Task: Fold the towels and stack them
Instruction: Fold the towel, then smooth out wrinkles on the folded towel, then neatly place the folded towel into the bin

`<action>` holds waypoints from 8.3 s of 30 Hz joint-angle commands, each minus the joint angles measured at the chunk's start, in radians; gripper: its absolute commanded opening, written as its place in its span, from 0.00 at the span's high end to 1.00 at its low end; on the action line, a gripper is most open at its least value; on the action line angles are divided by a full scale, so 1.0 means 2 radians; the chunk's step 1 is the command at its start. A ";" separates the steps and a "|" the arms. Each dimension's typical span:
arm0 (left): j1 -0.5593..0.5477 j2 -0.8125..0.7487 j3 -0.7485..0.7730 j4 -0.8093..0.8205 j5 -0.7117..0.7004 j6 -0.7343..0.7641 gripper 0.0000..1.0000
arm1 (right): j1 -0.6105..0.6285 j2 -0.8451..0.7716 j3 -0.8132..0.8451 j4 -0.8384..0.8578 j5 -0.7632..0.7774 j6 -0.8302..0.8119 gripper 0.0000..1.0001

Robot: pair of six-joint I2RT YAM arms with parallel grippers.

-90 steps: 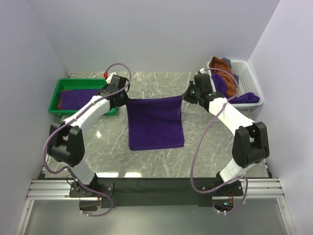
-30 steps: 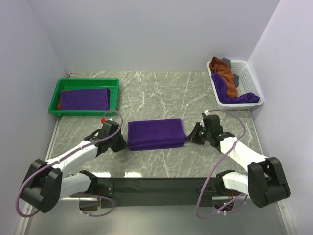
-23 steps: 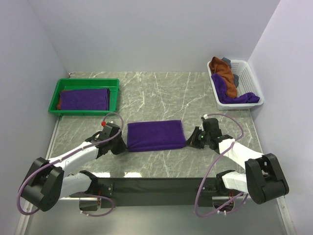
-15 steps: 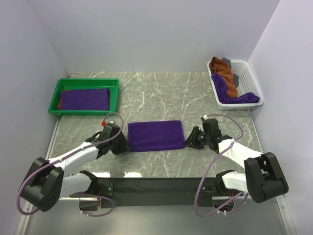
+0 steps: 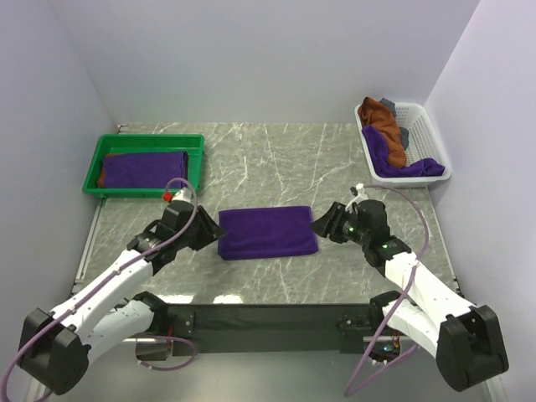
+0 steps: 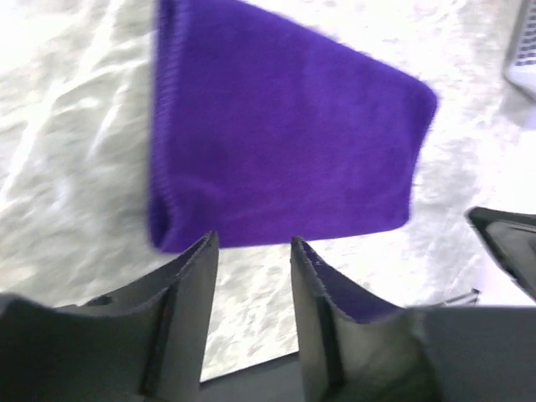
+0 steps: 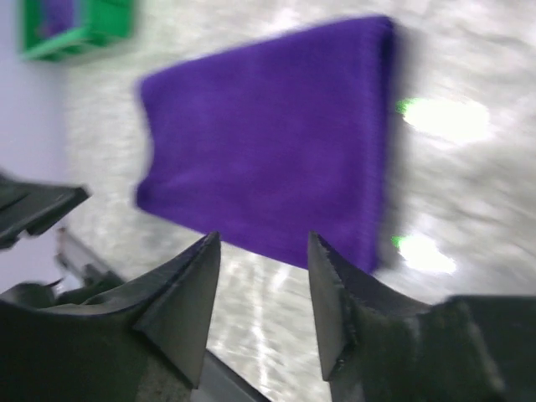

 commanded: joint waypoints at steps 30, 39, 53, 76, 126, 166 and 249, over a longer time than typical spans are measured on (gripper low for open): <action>-0.008 0.167 0.058 0.097 -0.101 0.030 0.39 | 0.003 0.210 0.064 0.212 -0.006 0.021 0.56; 0.012 0.345 0.120 0.145 -0.090 0.041 0.58 | -0.011 0.398 0.128 0.297 0.008 0.050 0.60; 0.019 0.249 0.190 0.032 -0.094 0.093 0.05 | 0.033 0.308 0.228 0.053 0.037 -0.146 0.31; 0.310 0.084 0.093 -0.041 0.010 0.182 0.00 | 0.425 0.533 0.555 -0.233 0.230 -0.297 0.28; 0.140 0.158 -0.051 0.179 0.142 -0.037 0.01 | 0.420 0.424 0.354 0.082 0.226 -0.242 1.00; 0.169 0.496 0.593 -0.185 -0.079 0.201 0.99 | 0.420 0.213 0.138 0.098 0.265 -0.200 0.01; 0.350 0.548 0.784 -0.220 -0.171 0.355 0.98 | 0.420 0.327 0.306 -0.102 0.197 -0.253 0.04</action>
